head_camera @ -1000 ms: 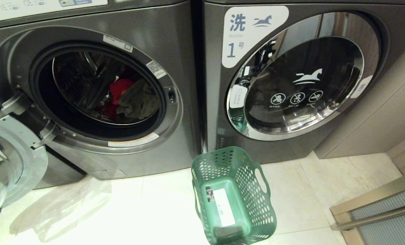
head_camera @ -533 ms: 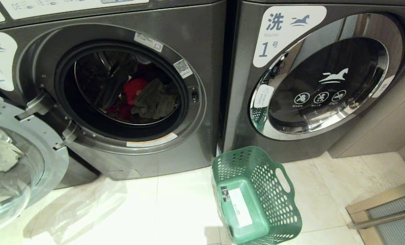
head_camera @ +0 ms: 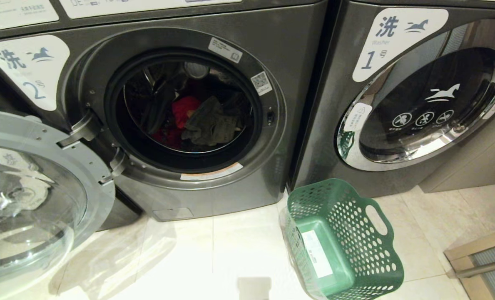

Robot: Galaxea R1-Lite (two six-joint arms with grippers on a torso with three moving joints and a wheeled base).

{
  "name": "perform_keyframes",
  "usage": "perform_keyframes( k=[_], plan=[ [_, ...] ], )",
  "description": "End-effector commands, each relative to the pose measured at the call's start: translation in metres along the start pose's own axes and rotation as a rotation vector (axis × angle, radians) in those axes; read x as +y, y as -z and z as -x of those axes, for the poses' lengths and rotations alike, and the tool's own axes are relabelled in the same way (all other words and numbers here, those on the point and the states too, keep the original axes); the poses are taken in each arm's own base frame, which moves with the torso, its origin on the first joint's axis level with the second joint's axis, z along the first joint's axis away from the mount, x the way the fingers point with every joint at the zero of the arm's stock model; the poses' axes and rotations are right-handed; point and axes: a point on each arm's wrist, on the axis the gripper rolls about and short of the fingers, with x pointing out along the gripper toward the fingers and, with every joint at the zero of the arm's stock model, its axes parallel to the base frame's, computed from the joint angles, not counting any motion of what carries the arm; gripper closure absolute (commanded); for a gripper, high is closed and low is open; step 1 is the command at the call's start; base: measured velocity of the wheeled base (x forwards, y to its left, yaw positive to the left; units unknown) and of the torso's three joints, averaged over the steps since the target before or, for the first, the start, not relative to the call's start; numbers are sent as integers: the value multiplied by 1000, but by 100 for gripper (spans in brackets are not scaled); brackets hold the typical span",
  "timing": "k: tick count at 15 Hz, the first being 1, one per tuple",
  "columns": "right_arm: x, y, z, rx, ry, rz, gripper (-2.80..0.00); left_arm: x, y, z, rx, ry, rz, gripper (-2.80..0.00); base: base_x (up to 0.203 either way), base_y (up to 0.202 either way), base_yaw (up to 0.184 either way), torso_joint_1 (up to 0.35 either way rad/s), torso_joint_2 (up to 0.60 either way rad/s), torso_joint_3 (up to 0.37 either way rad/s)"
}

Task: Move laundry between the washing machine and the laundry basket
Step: Pick a cloth and place it into the basket

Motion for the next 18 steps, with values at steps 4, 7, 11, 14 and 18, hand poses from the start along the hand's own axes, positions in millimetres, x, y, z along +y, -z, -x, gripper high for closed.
perform_keyframes(
  k=[4,7,11,14,18],
  plan=[
    [0,0,0,-2,-1,2,0,0,0,0,2,0,0,0,0,194,-1,2,5,1],
    [0,0,0,-1,-1,2,0,0,0,0,-1,0,1,0,0,199,-2,2,5,2],
    [0,0,0,-1,-1,2,0,0,0,0,-1,0,1,0,0,101,1,2,1,2],
    [0,0,0,-1,-1,0,0,0,0,0,-1,-1,1,0,0,0,0,0,0,0],
    [0,0,0,-1,-1,0,0,0,0,0,-1,-1,0,0,0,0,0,0,0,0]
  ],
)
